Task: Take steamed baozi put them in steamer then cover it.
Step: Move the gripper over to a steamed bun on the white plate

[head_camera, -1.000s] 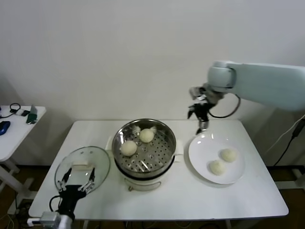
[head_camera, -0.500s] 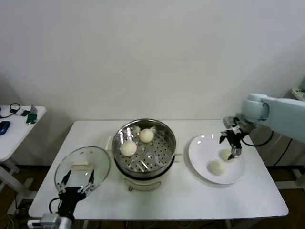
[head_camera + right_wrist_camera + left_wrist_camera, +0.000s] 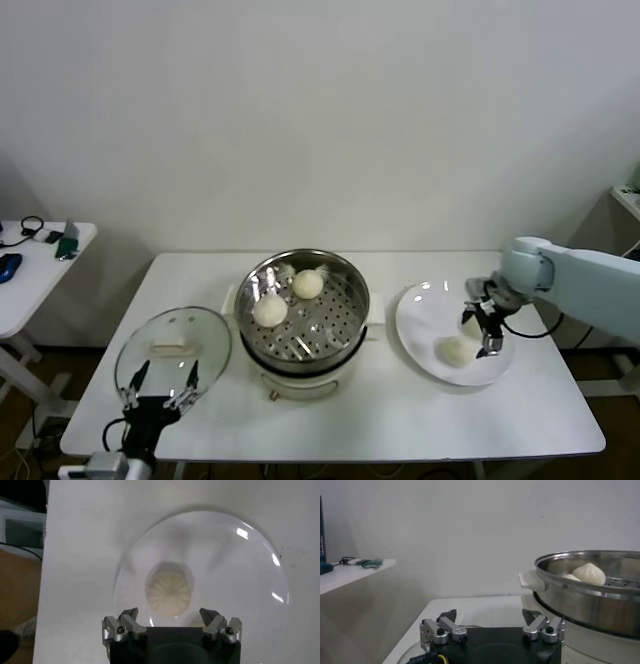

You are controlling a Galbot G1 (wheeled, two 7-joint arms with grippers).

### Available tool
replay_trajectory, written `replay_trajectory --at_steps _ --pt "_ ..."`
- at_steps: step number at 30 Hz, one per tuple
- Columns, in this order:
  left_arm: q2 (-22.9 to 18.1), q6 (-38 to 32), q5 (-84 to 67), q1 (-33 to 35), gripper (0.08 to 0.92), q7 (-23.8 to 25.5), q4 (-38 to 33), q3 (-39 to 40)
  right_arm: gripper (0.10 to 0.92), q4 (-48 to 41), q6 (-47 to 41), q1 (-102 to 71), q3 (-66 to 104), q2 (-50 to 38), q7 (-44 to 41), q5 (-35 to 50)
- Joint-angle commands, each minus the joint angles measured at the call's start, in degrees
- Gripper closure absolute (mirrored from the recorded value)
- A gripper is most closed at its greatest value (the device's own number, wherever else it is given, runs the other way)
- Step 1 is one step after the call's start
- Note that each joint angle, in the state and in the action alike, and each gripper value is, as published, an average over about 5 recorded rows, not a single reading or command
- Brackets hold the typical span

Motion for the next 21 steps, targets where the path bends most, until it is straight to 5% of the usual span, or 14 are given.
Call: replay_trajectory --at_steps 1,21 --pt "0.01 0.05 0.24 0.03 0.177 -0.01 0.09 -0.07 0.203 -2.77 -0.71 -7.15 5.25 0.98 1.44 -2.37" --pt "-0.09 0.34 0.52 -0.43 0.177 0.01 0.38 -0.19 0.231 -6.47 -0.67 -9.21 6.79 5.14 1.80 -3.36"
